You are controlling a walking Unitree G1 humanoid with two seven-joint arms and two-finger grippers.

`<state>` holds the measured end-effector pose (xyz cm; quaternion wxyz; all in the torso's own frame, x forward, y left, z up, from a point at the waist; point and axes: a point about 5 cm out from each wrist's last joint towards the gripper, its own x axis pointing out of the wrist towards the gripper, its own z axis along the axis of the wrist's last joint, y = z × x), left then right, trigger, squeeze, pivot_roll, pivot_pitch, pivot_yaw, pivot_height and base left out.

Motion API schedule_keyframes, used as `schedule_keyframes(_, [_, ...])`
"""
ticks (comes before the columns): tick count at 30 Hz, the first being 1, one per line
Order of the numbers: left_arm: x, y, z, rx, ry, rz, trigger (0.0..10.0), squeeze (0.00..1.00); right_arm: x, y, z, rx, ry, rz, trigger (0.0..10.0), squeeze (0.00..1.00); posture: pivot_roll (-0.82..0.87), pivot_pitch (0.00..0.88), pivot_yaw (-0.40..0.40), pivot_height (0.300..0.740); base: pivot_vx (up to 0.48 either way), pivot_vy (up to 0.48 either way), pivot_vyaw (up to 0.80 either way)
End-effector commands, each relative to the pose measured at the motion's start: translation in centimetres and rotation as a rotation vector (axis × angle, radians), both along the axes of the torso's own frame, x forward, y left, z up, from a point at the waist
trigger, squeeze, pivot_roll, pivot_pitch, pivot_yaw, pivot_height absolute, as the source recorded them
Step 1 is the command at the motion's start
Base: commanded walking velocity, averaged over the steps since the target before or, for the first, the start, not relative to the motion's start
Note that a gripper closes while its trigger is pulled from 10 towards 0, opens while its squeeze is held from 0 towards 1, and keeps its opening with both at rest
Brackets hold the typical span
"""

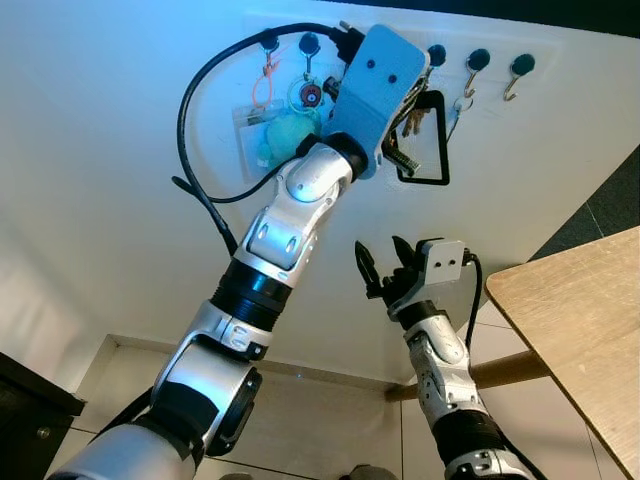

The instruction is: Hang keys on a hook

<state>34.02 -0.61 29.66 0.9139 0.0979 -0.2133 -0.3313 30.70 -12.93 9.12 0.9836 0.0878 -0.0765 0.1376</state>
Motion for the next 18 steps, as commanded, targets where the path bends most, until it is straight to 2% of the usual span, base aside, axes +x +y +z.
schedule_keyframes(1, [-0.4,-0.2,0.7,-0.003,-0.040,-0.014,10.0,0.00,-0.2,-0.1,-0.3,0.005,0.015,-0.005,10.0,0.00,0.08,0.069,-0.040,0.740,0.000,0.000,0.00])
schedule_keyframes(7, [0.1,-0.1,-0.6,0.075,0.050,-0.013,10.0,0.00,-0.2,0.0,-0.3,0.004,0.017,-0.004,10.0,0.00,0.08,0.068,-0.039,0.740,0.000,0.000,0.00])
schedule_keyframes(18, [0.3,0.2,-1.2,0.052,0.140,-0.035,10.0,0.00,-0.2,0.0,-0.3,0.004,0.018,-0.002,10.0,0.00,0.08,0.067,-0.040,0.740,0.000,0.000,0.00])
